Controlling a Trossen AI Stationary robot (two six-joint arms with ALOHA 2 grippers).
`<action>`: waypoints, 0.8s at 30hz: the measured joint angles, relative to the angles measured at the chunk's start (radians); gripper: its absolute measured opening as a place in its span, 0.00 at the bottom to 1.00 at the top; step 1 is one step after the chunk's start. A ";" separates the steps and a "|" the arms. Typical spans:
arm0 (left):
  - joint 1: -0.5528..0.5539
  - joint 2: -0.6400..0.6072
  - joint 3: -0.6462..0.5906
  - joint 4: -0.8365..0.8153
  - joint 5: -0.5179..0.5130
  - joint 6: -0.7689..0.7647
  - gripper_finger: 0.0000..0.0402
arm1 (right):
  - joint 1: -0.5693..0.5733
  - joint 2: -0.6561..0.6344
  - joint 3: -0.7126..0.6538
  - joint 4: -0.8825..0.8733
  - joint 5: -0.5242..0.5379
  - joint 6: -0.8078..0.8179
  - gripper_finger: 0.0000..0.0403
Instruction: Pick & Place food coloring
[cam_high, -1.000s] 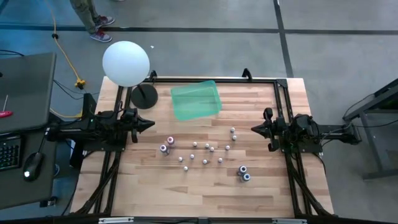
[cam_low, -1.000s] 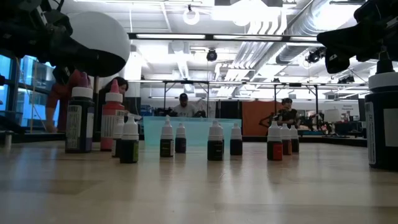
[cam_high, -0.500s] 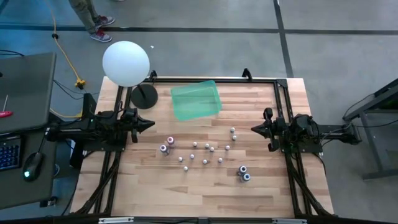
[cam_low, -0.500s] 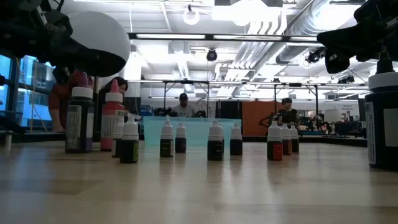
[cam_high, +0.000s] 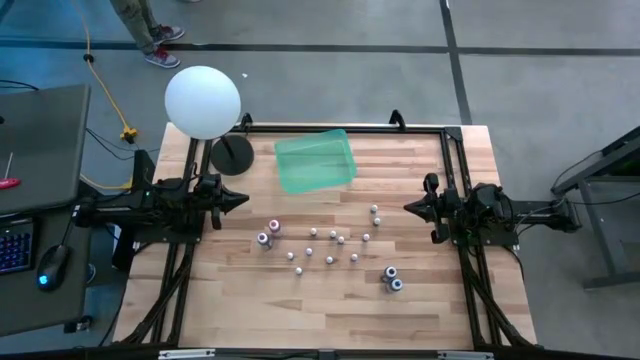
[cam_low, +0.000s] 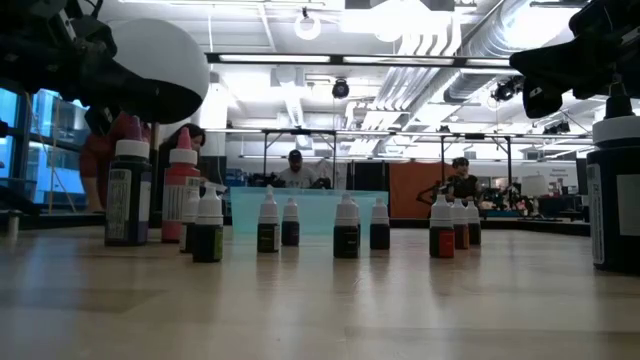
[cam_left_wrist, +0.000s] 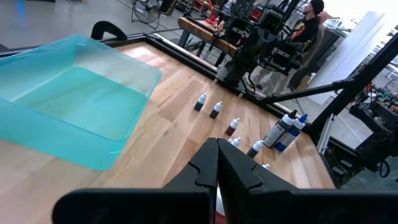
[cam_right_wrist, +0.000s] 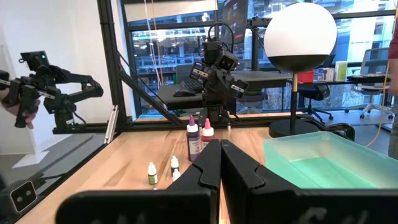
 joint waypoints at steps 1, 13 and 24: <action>0.000 0.000 0.000 0.000 0.000 -0.002 0.00 | 0.000 0.000 0.000 0.000 0.000 0.000 0.00; 0.000 0.000 0.000 0.035 -0.005 -0.059 0.00 | 0.000 0.000 0.000 0.000 0.037 -0.072 0.00; 0.000 0.000 0.000 0.037 -0.084 -0.051 0.00 | 0.000 0.000 0.000 0.042 0.030 0.196 0.00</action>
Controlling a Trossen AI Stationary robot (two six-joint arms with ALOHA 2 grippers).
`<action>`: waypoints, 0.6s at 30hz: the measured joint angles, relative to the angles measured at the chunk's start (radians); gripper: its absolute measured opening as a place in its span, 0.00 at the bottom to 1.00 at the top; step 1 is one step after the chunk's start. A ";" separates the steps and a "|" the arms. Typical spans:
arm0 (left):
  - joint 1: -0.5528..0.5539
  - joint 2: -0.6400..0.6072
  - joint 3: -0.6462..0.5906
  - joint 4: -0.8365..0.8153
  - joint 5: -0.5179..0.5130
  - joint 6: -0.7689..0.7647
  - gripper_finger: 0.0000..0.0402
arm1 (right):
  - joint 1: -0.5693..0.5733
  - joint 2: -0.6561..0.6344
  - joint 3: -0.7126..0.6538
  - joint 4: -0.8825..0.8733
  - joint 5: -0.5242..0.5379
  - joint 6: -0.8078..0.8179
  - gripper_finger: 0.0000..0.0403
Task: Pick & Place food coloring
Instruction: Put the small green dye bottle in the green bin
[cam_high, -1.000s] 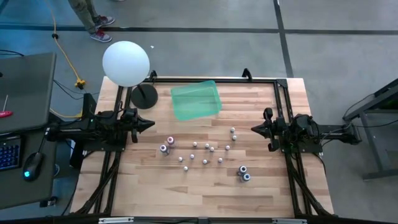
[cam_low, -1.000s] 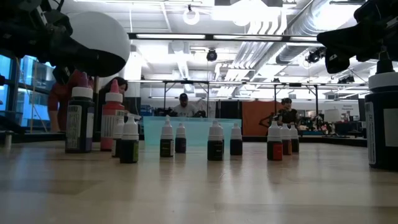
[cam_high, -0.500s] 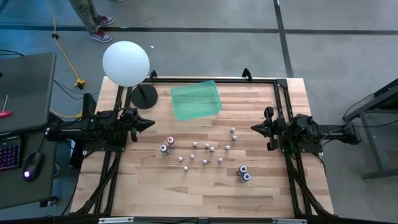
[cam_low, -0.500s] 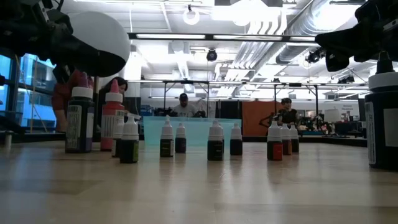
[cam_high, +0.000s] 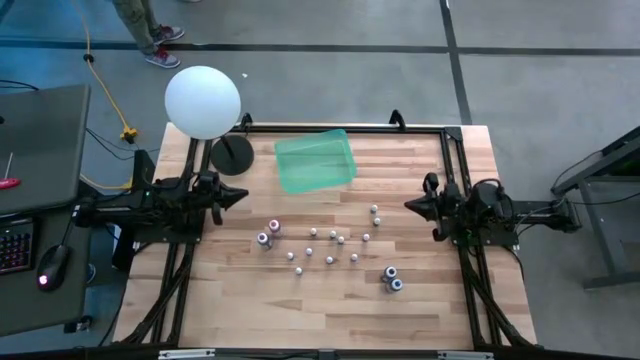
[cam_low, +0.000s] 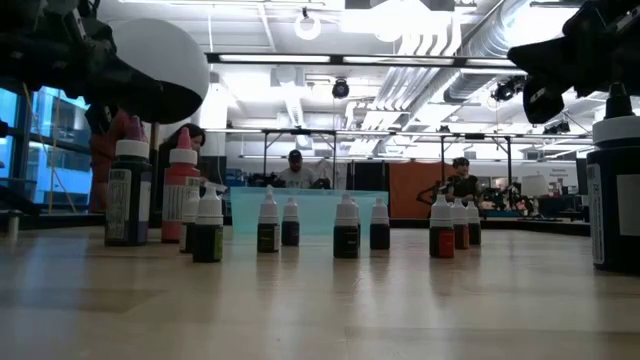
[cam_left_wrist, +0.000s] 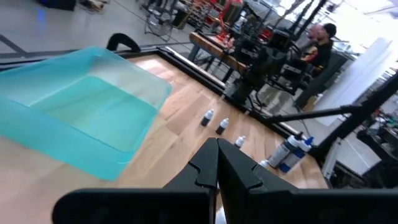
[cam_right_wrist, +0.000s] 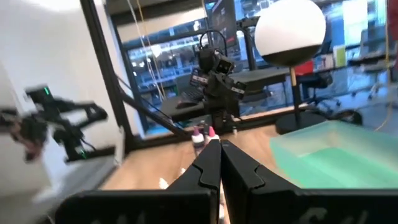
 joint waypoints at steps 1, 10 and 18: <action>0.000 0.000 0.000 0.002 -0.011 0.000 0.00 | 0.000 0.000 0.000 0.007 0.001 0.019 0.00; 0.000 0.000 0.000 0.001 -0.029 0.000 0.00 | 0.000 0.000 0.000 0.108 0.042 0.149 0.00; 0.000 0.000 0.000 -0.007 -0.026 0.000 0.00 | -0.002 0.005 0.000 0.081 0.085 0.144 0.00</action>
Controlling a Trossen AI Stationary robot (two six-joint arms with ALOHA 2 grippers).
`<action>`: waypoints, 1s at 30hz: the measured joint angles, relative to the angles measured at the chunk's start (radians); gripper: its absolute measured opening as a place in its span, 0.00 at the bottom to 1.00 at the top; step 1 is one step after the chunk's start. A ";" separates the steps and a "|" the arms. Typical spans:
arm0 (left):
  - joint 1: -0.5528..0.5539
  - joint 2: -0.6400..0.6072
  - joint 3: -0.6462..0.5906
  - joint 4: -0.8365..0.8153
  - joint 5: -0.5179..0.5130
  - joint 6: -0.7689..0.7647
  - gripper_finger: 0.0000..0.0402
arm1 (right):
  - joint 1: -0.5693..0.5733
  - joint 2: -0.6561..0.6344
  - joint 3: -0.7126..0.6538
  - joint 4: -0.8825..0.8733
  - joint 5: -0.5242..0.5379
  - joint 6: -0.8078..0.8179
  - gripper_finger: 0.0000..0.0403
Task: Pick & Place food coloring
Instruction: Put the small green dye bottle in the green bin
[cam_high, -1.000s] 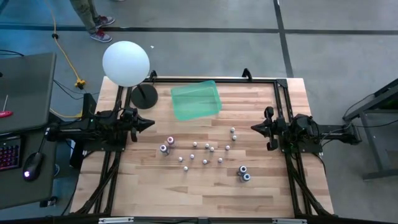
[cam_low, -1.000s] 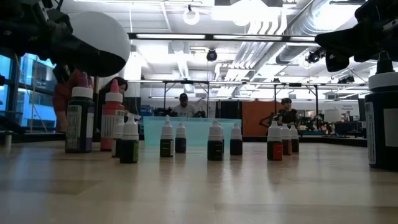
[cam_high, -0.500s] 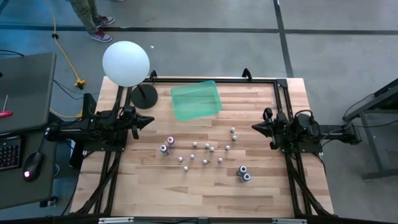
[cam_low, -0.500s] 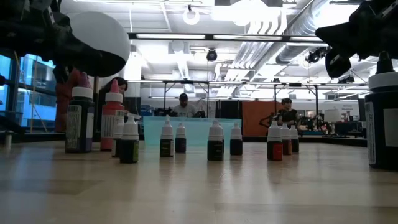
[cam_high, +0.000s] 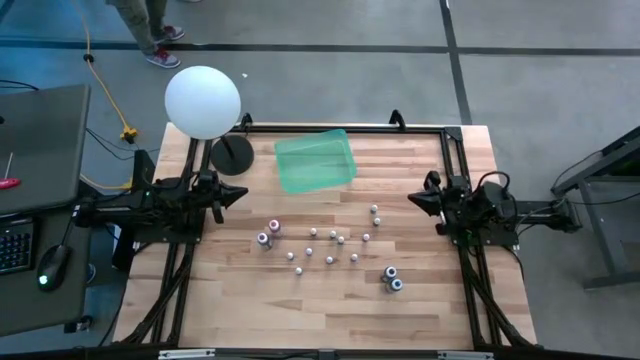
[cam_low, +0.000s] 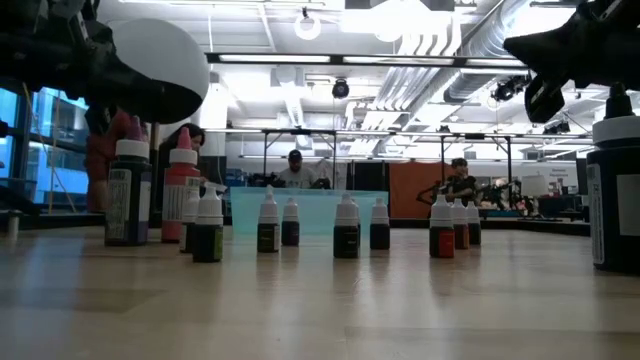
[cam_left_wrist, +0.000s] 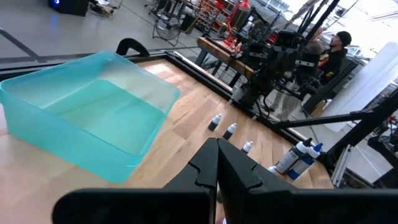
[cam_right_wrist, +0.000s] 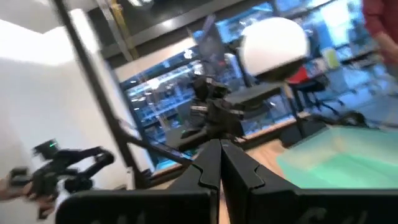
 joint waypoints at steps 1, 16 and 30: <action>0.000 0.000 0.000 0.000 0.000 0.000 0.00 | 0.000 0.004 0.003 -0.013 0.001 -0.002 0.00; 0.000 0.000 0.000 -0.063 0.002 0.000 0.00 | 0.005 0.433 0.627 -0.916 0.004 -0.141 0.00; 0.000 0.000 0.000 -0.082 0.003 0.000 0.00 | 0.005 0.893 1.010 -1.311 -0.241 0.066 0.26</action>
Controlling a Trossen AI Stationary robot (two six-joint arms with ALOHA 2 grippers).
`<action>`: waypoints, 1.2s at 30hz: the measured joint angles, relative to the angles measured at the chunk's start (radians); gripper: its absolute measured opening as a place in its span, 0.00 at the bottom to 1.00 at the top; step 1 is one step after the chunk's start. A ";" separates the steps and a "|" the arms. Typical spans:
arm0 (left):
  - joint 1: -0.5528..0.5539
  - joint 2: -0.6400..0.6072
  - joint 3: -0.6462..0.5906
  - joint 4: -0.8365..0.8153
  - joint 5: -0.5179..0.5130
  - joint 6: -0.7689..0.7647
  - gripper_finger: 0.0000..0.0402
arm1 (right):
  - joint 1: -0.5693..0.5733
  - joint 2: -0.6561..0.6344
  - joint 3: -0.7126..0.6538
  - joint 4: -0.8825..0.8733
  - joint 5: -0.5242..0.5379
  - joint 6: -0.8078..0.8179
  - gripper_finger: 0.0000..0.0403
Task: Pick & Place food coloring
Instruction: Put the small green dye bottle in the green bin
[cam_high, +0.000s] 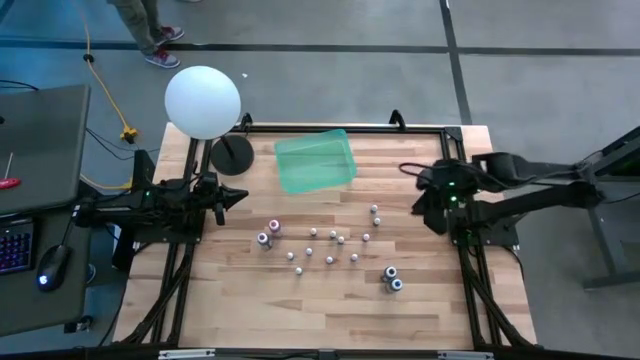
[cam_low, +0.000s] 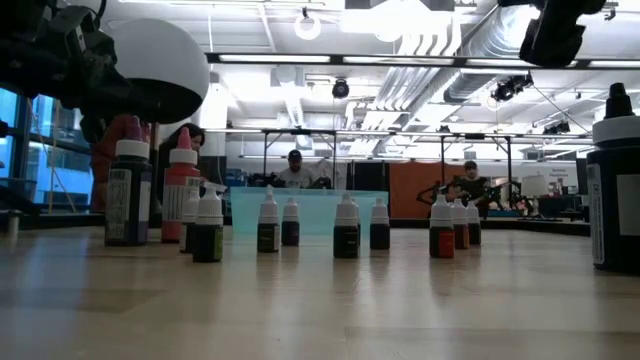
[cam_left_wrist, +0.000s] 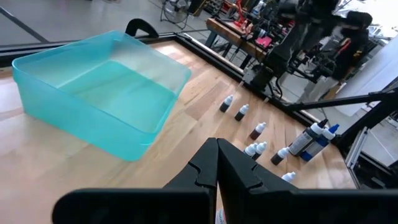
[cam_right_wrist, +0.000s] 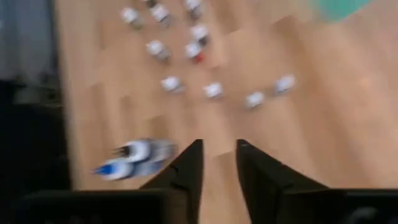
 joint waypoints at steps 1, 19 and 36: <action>0.000 0.000 0.000 0.000 0.000 0.000 0.00 | 0.003 0.026 0.009 -0.001 -0.043 0.033 0.30; 0.000 0.000 0.000 0.000 0.003 0.000 0.00 | 0.338 0.256 0.013 0.317 -0.069 0.473 0.54; 0.000 0.000 0.000 -0.046 0.064 0.000 0.00 | 0.272 0.519 0.013 0.181 0.478 0.121 0.54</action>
